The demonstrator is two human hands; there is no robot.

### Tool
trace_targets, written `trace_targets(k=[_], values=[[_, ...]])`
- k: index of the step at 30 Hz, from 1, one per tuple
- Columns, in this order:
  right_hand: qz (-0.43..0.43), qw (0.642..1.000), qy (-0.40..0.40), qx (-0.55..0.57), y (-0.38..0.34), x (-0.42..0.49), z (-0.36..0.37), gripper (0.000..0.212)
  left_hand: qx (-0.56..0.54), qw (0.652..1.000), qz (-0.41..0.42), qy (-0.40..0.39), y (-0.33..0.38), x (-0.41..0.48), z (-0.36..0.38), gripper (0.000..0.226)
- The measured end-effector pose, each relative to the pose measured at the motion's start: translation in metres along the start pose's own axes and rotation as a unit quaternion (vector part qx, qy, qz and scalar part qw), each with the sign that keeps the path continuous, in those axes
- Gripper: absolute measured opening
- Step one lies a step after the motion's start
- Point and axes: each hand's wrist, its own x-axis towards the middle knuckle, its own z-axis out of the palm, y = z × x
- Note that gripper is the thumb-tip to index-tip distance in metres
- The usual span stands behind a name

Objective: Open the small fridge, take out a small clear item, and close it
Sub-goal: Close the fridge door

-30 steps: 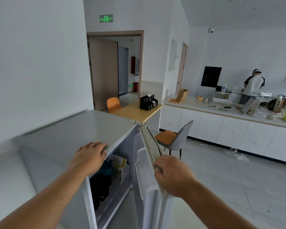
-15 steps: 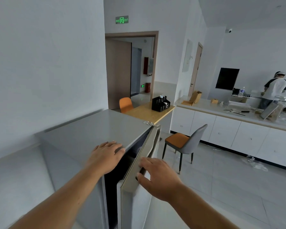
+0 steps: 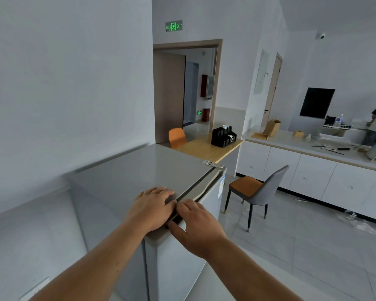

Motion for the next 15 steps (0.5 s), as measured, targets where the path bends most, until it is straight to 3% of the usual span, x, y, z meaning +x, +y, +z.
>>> trace_targets(k=[15], values=[[-0.002, 1.000, 0.019, 0.011, 0.0005, -0.0027, 0.0025, 0.039, 0.007, 1.000, 0.008, 0.015, -0.0010, 0.0012, 0.0034, 0.055]])
